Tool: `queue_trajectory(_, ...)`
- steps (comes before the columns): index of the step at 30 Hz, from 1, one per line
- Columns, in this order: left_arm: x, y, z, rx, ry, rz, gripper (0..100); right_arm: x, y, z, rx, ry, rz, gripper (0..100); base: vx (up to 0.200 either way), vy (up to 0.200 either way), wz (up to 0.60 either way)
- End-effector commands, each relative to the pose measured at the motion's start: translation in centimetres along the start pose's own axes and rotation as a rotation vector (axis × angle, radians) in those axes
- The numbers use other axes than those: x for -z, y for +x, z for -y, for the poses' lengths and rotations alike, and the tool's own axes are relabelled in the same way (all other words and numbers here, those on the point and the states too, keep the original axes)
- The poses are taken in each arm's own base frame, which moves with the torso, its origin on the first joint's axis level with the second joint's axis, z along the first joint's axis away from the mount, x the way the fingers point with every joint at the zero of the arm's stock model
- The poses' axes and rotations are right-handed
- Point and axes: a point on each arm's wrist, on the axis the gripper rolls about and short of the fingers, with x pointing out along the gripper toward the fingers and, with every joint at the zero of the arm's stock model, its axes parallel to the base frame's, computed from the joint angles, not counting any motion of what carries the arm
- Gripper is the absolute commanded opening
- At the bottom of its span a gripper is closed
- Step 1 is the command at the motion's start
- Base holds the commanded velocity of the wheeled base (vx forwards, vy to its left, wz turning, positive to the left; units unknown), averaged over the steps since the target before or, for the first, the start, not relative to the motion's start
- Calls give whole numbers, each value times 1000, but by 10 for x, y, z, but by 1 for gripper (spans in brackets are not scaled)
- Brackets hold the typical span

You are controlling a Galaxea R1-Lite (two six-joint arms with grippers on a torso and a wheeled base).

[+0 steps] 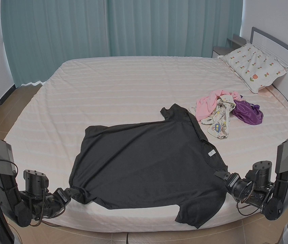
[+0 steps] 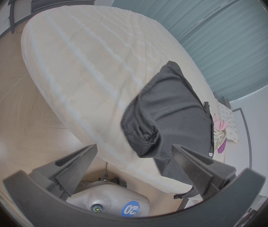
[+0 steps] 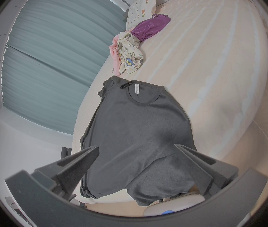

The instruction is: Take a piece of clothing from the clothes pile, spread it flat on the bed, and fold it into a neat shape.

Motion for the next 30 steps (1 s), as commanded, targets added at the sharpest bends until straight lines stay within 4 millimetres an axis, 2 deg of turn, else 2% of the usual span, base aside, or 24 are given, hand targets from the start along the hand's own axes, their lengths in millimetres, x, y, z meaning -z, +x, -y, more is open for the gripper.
queue_trajectory(1,10,20,9,4,9,-24,100,2,1,-1,-6,-4,-2,100,0,0,0)
queue_trajectory(3,12,31,10,-4,20,-35,100,2,1,-1,-4,-4,4,100,0,0,0)
queue_trajectory(7,12,36,11,-6,22,-32,100,2,1,-1,-1,-4,6,100,0,0,0)
queue_trajectory(8,10,36,11,-7,19,-27,0,2,1,-1,-2,-4,8,100,0,0,0)
queue_trajectory(11,10,35,9,-20,18,-17,0,1,1,-1,-3,-4,8,100,0,0,0)
queue_trajectory(16,3,30,-6,-112,58,42,0,1,1,-1,-3,-4,8,100,0,0,0)
queue_trajectory(21,10,17,-21,-178,83,7,0,2,0,0,4,-7,6,100,0,0,0)
queue_trajectory(26,13,12,-27,-209,118,-15,0,2,0,1,7,-7,4,100,0,0,0)
queue_trajectory(30,3,11,-37,-244,160,0,0,4,-1,2,13,-14,-3,100,0,0,0)
